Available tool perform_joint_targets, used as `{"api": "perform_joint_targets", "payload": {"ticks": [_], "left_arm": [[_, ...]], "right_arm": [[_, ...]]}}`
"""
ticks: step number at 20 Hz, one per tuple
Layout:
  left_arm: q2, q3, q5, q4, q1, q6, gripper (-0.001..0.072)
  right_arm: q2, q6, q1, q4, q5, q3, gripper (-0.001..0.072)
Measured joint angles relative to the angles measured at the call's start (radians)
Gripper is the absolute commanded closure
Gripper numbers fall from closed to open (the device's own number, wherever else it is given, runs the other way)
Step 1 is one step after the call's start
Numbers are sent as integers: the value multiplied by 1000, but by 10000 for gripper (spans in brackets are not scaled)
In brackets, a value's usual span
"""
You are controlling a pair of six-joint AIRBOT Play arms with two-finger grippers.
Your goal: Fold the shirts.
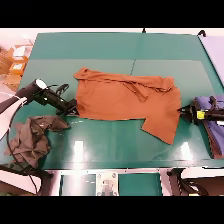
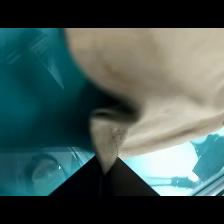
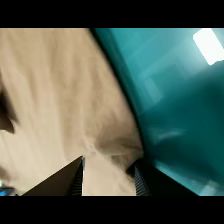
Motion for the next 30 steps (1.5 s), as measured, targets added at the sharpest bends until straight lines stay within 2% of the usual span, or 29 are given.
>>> {"api": "perform_joint_targets", "payload": {"ticks": [2,3,4,9,12,16,22,26,30], "left_arm": [[0,2,2,1,13,0,680],[0,3,3,1,18,0,680],[0,4,5,3,21,2,681],[6,32,3,5,27,20,681],[85,145,-16,-49,29,35,681],[288,437,-58,-150,29,47,681],[584,920,-17,-206,29,51,681],[716,1014,24,-172,28,49,681],[760,982,21,-78,28,19,681]], "right_arm": [[-23,-15,26,16,-13,0,541],[-32,-23,35,18,-19,2,664],[-37,-28,42,18,-22,5,691],[-11,-44,58,39,0,86,693],[93,-55,62,165,88,208,693],[311,-75,57,358,108,452,693],[682,-115,-36,462,-112,759,693],[855,-129,-101,396,-276,835,693],[898,-132,-92,324,-330,832,692]]}}
